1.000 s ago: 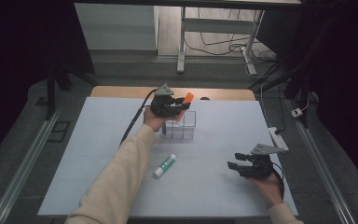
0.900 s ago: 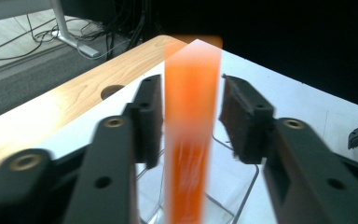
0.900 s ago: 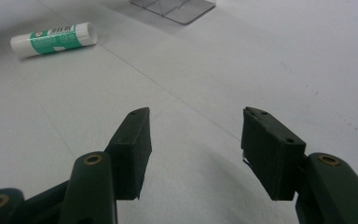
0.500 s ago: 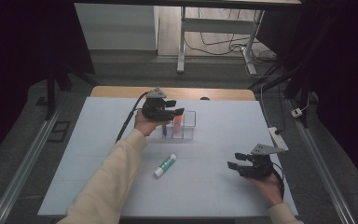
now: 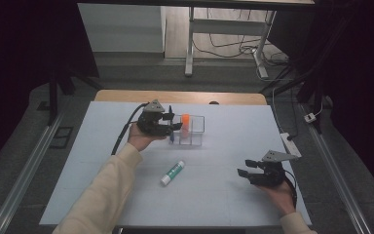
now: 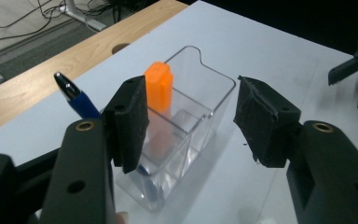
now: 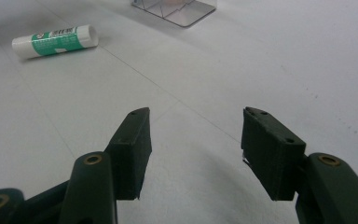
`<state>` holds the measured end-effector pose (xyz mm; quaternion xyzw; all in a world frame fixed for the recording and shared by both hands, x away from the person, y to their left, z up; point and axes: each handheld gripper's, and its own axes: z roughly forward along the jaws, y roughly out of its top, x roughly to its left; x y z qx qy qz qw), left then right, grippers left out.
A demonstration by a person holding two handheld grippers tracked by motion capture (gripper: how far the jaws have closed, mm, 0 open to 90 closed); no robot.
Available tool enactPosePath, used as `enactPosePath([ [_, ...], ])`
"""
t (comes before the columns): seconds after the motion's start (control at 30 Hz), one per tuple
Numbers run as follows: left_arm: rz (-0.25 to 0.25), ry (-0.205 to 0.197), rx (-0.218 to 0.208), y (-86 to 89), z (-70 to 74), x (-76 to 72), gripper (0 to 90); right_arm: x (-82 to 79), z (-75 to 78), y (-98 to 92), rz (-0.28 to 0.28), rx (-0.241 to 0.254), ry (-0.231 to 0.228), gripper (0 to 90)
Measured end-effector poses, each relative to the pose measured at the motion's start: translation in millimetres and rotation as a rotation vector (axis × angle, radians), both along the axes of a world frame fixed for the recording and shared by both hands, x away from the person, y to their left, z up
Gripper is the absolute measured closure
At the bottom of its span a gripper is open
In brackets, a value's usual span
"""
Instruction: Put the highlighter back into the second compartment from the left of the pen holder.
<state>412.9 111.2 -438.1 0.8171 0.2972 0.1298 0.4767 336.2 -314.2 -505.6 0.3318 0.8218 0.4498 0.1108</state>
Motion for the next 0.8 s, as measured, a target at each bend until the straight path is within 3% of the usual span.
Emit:
enactPosePath([
  [0.3, 0.020, -0.008, 0.040, 17.9, -1.9, -26.9, 43.8, -0.1, 0.6, 0.2, 0.003, 0.002, -0.003, 42.3],
  [0.57, 0.050, 0.025, 0.016, 41.4, -9.1, -54.4, 43.7, 0.3, 0.9, 0.7, 0.007, 0.003, -0.005, 42.2],
  [0.8, 0.070, 0.030, 0.046, 57.4, -17.8, -76.3, 42.8, -1.4, 2.4, -0.4, 0.008, 0.012, -0.018, 42.2],
])
